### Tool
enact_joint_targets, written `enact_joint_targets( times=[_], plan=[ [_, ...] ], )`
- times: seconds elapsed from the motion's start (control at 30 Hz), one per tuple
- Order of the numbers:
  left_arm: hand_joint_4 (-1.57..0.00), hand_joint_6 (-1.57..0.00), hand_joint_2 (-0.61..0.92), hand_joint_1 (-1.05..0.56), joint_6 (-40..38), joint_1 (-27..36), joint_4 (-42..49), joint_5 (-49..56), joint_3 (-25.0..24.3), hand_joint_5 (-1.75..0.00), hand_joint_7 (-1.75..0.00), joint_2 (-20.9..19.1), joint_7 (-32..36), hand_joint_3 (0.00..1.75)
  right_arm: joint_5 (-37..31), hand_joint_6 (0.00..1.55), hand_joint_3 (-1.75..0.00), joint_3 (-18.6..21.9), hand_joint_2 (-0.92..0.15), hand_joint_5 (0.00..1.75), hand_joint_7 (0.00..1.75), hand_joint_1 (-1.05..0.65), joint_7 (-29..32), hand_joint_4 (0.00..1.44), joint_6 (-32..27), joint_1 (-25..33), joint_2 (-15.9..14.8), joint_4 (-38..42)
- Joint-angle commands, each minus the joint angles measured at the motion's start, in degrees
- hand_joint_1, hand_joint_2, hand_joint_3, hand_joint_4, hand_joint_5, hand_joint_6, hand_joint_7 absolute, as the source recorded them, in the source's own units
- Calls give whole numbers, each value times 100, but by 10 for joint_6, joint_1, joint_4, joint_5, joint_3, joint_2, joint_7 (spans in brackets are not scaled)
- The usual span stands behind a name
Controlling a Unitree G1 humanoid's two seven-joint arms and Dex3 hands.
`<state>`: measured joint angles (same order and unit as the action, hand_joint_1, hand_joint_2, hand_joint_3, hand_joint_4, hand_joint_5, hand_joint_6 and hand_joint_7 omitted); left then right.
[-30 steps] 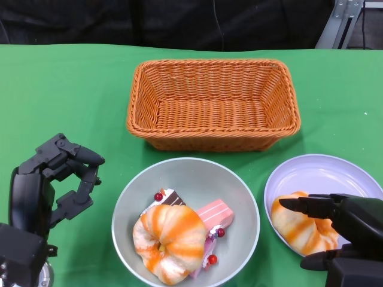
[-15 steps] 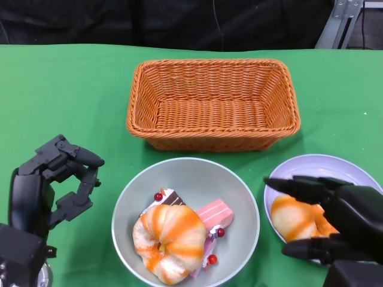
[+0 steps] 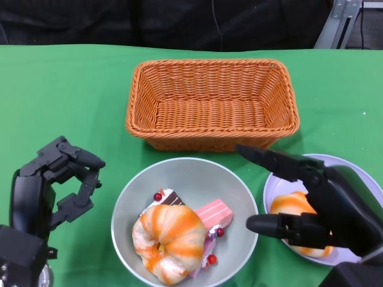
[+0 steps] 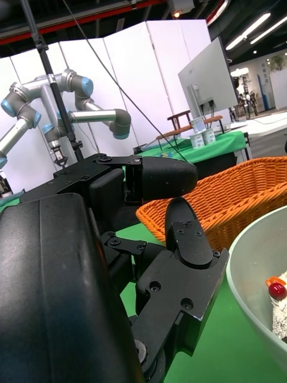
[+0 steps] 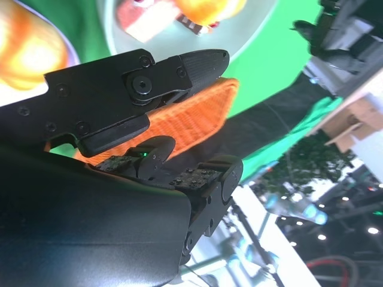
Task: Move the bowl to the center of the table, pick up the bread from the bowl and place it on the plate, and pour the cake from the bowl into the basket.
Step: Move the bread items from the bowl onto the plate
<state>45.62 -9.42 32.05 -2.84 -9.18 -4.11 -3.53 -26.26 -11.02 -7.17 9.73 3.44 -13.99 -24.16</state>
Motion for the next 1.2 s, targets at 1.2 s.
enact_joint_targets(
  times=[1.2],
  plan=[
    [-72, -73, 75, -12, 8, -9, 14, 40, 14, -162, -132, 7, 36, 71, -82, 42, -11, -134, -92, 3, 1, -79, -85, 50, 16, -173, 6, 150]
  ],
)
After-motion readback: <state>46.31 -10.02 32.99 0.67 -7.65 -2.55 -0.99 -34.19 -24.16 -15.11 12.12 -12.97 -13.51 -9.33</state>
